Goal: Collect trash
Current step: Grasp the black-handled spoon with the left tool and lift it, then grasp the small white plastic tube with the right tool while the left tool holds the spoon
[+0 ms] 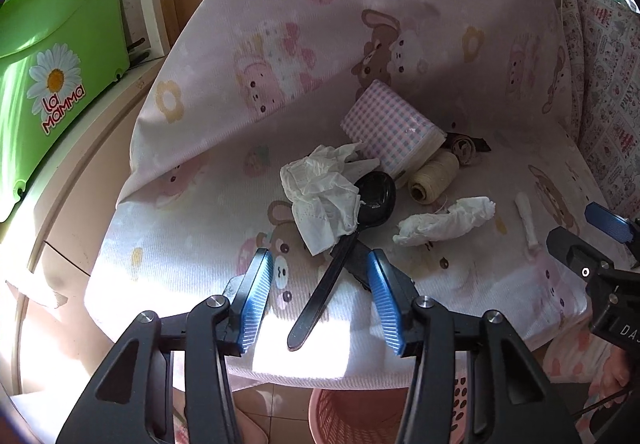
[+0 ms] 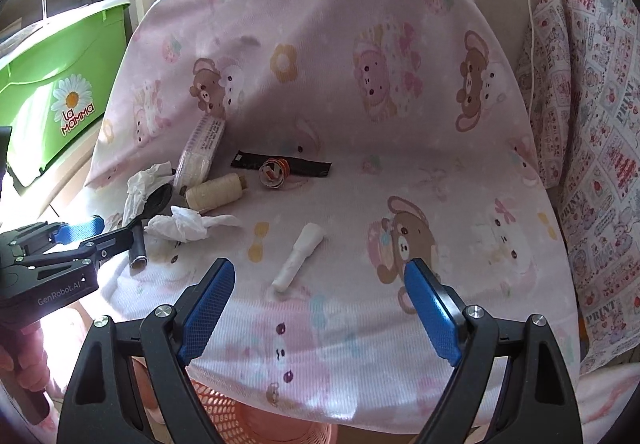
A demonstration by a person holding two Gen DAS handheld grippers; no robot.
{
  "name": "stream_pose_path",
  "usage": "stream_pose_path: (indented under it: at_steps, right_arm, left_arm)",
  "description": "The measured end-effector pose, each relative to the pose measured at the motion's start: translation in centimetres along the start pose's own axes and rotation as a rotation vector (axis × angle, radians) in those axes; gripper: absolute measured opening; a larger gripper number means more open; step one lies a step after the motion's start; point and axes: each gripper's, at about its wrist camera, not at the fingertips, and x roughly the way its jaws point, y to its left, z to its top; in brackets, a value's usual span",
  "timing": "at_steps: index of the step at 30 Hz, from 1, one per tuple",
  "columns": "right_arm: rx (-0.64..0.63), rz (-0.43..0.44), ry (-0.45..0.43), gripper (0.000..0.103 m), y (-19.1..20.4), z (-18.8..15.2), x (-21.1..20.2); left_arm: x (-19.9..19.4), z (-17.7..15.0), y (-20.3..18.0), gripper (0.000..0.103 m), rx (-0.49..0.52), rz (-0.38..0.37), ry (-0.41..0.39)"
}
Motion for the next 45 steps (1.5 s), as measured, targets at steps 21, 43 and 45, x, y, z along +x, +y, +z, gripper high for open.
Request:
stream_pose_path:
  at_steps: [21,43,45]
  right_arm:
    - [-0.050,-0.027,0.022,0.051,2.2,-0.5,3.1]
    - [0.049,0.090,0.003,0.011,-0.7,-0.3,0.0]
    - [0.031,0.098,-0.001,0.011,-0.4,-0.6,-0.8]
  left_arm:
    - [-3.3,-0.2,-0.3,0.005,-0.032,-0.097,-0.069]
    - [-6.4,-0.6,1.0,0.006,-0.092,-0.023,-0.150]
    - [-6.8,-0.9,0.9,0.006,-0.092,-0.050,-0.143]
